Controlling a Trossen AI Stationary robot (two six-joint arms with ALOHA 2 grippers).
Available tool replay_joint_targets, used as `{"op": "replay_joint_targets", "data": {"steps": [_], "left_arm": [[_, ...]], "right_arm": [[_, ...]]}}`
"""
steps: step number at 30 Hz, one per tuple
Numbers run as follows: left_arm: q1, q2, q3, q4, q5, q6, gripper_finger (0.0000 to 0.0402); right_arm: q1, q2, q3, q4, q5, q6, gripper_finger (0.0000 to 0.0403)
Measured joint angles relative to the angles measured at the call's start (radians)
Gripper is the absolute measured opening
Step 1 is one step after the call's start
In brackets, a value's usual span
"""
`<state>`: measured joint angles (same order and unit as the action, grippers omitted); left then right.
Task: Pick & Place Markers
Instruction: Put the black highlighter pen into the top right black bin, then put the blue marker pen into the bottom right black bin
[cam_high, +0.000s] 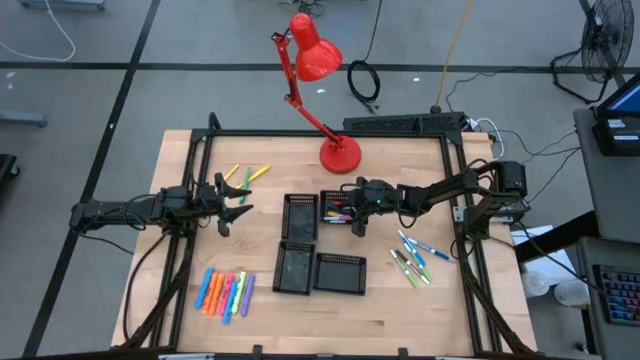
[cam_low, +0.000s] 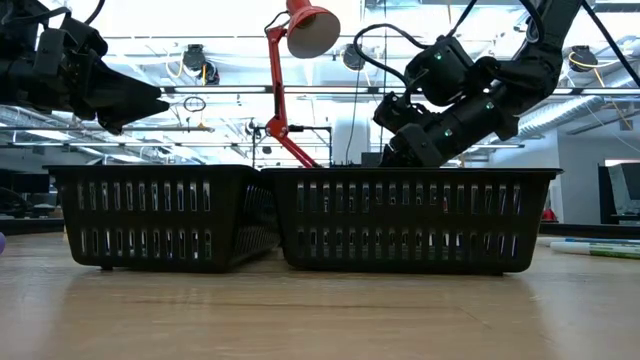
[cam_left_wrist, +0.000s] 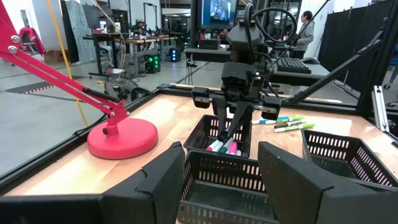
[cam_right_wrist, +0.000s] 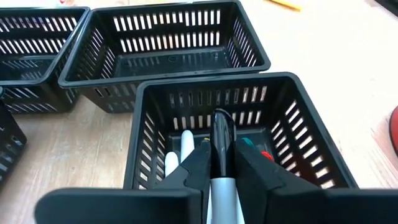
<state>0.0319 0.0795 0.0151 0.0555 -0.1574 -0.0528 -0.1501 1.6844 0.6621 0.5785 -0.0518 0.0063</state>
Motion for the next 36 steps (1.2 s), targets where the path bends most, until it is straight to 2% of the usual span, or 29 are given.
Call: {"op": "replay_joint_targets", "data": {"steps": [9, 32, 36], "left_arm": [[0.0, 0.0, 0.0, 0.0, 0.0, 0.0, 0.0209], [0.0, 0.0, 0.0, 0.0, 0.0, 0.0, 0.0209], [0.0, 0.0, 0.0, 0.0, 0.0, 0.0, 0.0209]], "right_arm": [[0.0, 0.0, 0.0, 0.0, 0.0, 0.0, 0.0071], [0.0, -0.001, -0.001, 0.0, 0.0, -0.001, 0.0075], [0.034, -0.089, -0.001, -0.071, 0.003, 0.005, 0.0075]]}}
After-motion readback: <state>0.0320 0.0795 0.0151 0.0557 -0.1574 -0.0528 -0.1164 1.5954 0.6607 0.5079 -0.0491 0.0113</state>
